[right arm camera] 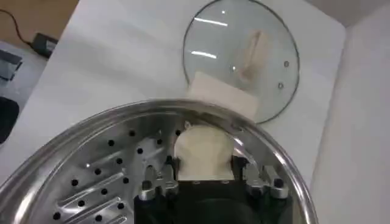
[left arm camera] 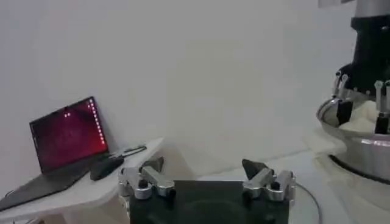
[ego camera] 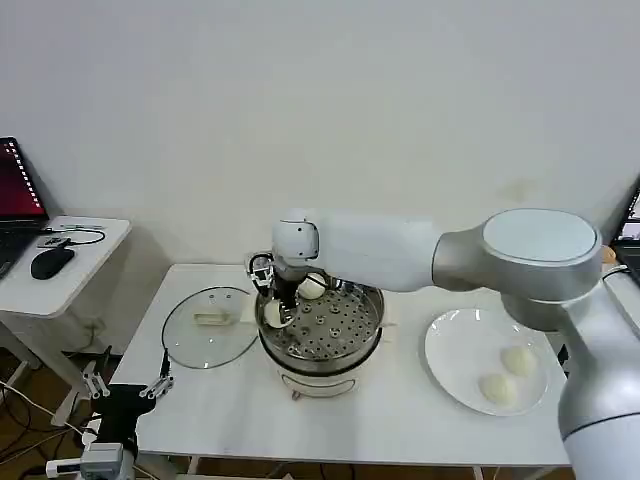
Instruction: Take steamed baozi put them in steamer then cover it.
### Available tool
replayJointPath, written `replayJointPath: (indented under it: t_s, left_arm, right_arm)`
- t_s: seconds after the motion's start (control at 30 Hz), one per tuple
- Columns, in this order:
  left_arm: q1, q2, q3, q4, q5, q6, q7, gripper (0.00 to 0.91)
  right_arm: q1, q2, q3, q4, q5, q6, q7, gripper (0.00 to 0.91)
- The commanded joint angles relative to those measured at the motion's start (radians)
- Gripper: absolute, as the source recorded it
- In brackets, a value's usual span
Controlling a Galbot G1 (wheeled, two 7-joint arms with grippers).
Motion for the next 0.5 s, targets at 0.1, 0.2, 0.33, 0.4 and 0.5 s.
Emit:
replayJointPath:
  t_s: [0.1,0.2,0.33,0.4,0.5]
  left_arm:
    - [0.002,-0.001,-0.001,-0.003,0.000,0.000,-0.001,0.907]
    - [0.005,-0.003,0.000,-0.005,0.001,0.000,-0.001,0.907]
    - [0.005,-0.007,0.004,-0.005,0.003,0.000,-0.001,0.907]
    - [0.004,-0.007,0.007,-0.003,0.002,0.002,-0.001,0.907]
    - [0.004,-0.004,0.012,-0.005,0.004,0.002,0.000,0.907]
  right_arm:
    - [0.001,0.003,-0.007,-0.003,-0.014,0.000,-0.002,0.907]
    - [0.026,-0.017,0.000,0.022,-0.002,-0.003,0.002,0.907]
    - [0.087,-0.071,-0.004,0.085,0.011,-0.001,-0.002,0.907]
    - [0.115,-0.103,-0.013,0.121,0.023,-0.005,0.003,0.907]
    - [0.159,-0.171,-0.017,0.180,0.024,-0.005,0.013,0.907]
